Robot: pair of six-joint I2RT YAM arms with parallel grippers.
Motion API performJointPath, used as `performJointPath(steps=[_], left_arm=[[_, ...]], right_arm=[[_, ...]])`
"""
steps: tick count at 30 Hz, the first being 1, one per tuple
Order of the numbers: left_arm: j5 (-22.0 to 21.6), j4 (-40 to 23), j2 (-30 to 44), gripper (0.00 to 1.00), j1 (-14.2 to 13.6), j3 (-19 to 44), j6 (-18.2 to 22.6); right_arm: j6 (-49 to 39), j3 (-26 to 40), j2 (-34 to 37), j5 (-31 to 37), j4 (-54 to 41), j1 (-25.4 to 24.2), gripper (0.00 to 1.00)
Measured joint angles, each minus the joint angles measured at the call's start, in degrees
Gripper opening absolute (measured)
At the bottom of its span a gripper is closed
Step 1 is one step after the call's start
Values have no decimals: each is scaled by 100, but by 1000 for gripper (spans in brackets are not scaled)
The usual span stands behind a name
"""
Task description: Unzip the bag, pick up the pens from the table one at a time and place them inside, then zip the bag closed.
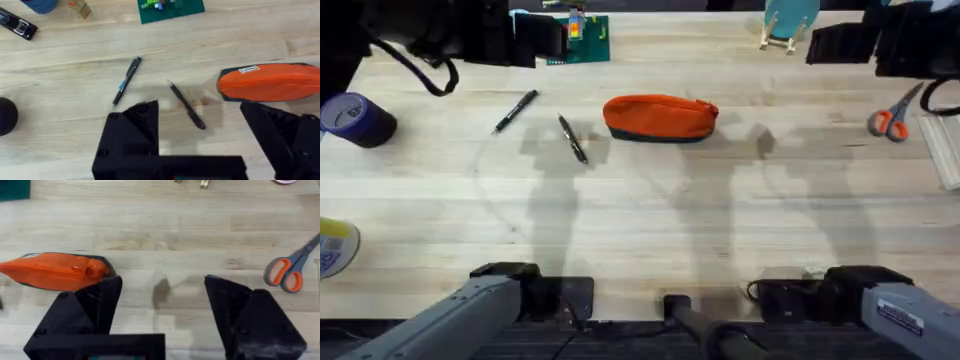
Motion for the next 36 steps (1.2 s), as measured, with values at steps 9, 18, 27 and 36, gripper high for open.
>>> performJointPath(steps=[9,18,27,36], left_arm=[[95,0,105,993,0,0,207],[952,292,105,991,0,0,1286],[1525,636,135,991,111,2,2153],[2940,900,616,991,880,2,2935]], right_arm=[[0,9,0,0,7,0,995],[0,9,0,0,39,0,996],[0,9,-2,0,39,0,995],[0,9,-2,0,39,0,996]])
